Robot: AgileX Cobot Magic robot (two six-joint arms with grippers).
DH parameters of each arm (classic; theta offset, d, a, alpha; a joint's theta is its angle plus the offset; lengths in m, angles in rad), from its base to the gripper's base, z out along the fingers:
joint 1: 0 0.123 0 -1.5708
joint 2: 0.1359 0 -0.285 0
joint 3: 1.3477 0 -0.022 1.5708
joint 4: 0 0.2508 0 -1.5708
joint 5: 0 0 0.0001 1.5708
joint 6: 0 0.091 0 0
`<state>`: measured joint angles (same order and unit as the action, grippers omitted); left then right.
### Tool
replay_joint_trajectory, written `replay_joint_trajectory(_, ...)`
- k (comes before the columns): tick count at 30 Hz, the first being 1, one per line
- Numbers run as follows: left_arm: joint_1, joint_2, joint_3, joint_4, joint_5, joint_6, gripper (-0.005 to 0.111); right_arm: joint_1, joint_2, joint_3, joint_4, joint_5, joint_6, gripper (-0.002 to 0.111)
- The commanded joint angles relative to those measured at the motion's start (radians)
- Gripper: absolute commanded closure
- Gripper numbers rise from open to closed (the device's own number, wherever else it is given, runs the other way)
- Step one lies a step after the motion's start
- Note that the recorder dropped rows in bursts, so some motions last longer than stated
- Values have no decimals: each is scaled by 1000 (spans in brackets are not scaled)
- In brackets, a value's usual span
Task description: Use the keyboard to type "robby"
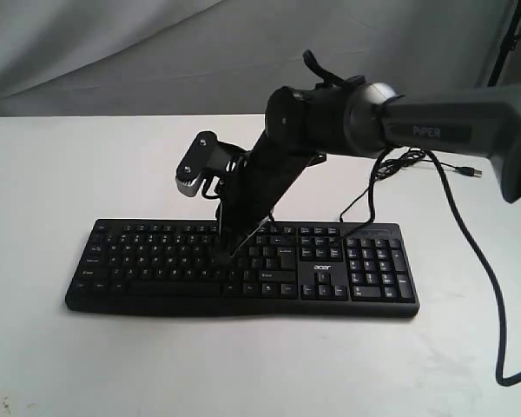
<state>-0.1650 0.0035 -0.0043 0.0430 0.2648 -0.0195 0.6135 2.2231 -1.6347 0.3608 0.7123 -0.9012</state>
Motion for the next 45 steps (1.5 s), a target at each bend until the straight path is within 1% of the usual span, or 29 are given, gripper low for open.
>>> replay_joint_trajectory(1,-6,-3,4,5,-5,-3,107,-7,-3,40,-3,-51,-2,108)
replay_joint_trajectory(14,-6,-3,4,5,-5,-3,107,16,-11,44,32,-76,-36,108)
replay_joint_trajectory(45,-6,-3,4,5,-5,-3,107,16,15,44,48,-54,-41,108)
